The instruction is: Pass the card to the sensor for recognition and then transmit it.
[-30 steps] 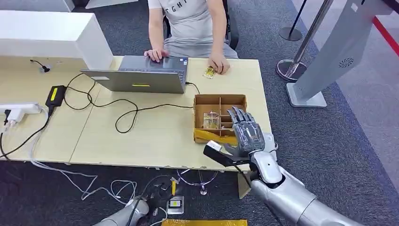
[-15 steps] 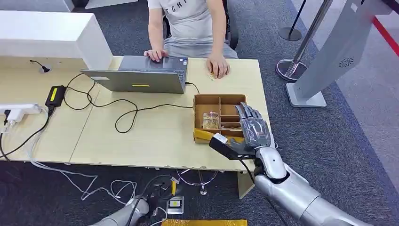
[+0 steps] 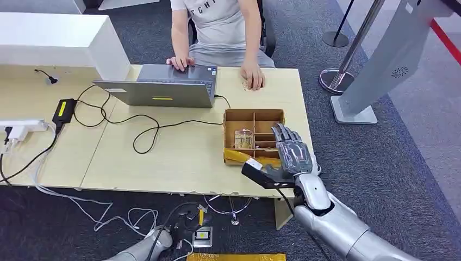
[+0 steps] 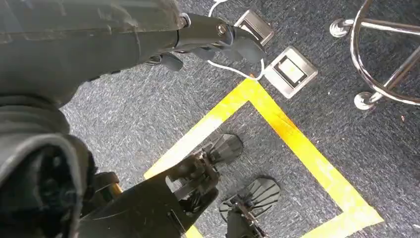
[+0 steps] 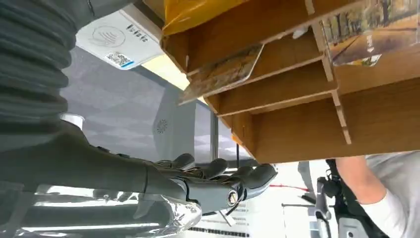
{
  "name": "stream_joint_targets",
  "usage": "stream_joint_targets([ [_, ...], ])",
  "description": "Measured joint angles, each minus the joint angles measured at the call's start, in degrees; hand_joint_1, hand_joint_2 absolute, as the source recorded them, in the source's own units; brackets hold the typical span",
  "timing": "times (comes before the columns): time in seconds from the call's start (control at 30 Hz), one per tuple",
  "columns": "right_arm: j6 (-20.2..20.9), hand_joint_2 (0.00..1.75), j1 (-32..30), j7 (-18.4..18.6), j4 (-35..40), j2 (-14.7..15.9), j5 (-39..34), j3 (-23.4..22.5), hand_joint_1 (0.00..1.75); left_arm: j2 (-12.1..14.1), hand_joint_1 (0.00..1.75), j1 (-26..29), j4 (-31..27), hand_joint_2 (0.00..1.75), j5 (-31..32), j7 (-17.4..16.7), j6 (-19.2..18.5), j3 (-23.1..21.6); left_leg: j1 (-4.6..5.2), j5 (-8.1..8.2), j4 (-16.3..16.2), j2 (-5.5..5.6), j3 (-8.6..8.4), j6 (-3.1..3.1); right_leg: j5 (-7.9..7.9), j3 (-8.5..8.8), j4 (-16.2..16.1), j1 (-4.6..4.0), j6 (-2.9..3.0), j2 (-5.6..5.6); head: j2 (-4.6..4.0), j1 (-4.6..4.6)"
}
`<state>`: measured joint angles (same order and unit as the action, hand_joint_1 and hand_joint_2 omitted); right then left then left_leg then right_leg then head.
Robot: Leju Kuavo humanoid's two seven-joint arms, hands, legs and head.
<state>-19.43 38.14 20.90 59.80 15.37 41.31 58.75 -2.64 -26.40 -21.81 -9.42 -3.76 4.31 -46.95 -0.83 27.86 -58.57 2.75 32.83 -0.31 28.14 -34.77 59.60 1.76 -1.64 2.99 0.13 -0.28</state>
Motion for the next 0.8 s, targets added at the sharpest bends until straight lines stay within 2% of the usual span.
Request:
stream_joint_targets([
  [0.47, -0.35, 1.75, -1.09, -1.03, 0.00, -0.90, 0.66, -0.42, 0.02, 0.07, 0.00, -0.01, -0.02, 0.00, 0.09, -0.04, 0.13, -0.02, 0.00, 0.00, 0.00, 0.00, 0.00, 0.00, 0.00, 0.00, 0.00, 0.00, 0.00, 0.00, 0.00, 0.00],
  [0.5, -0.31, 1.75, -1.11, -1.03, 0.00, -1.05, 0.68, -0.44, 0.24, 0.07, 0.00, -0.01, -0.02, 0.00, 0.09, -0.04, 0.15, -0.02, 0.00, 0.00, 0.00, 0.01, 0.00, 0.00, 0.00, 0.00, 0.00, 0.00, 0.00, 0.00, 0.02, 0.00],
  [0.53, -0.28, 1.75, -1.11, -1.03, 0.00, -1.11, 0.70, -0.46, 1.52, 0.09, 0.00, 0.00, -0.02, 0.00, 0.11, -0.04, 0.15, -0.02, 0.00, 0.00, 0.00, 0.01, 0.00, 0.00, 0.00, 0.00, 0.00, 0.00, 0.00, 0.00, 0.00, 0.00],
  [0.57, -0.24, 1.75, -1.11, -1.03, 0.00, -1.22, 0.77, -0.46, 1.75, 0.09, 0.00, -0.01, -0.02, 0.00, 0.15, -0.04, 0.15, -0.02, 0.00, 0.00, 0.00, 0.00, 0.00, 0.00, 0.00, 0.00, 0.00, 0.00, 0.00, 0.00, 0.00, 0.00],
  [0.8, 0.11, 1.75, -1.19, -1.11, -0.26, -1.92, 1.79, -0.85, 1.75, 0.07, 0.00, -0.07, -0.02, 0.00, 0.39, -0.35, 0.11, -0.02, 0.00, 0.00, 0.00, 0.00, 0.00, 0.00, 0.00, 0.00, 0.00, 0.00, 0.00, 0.00, 0.00, 0.00],
])
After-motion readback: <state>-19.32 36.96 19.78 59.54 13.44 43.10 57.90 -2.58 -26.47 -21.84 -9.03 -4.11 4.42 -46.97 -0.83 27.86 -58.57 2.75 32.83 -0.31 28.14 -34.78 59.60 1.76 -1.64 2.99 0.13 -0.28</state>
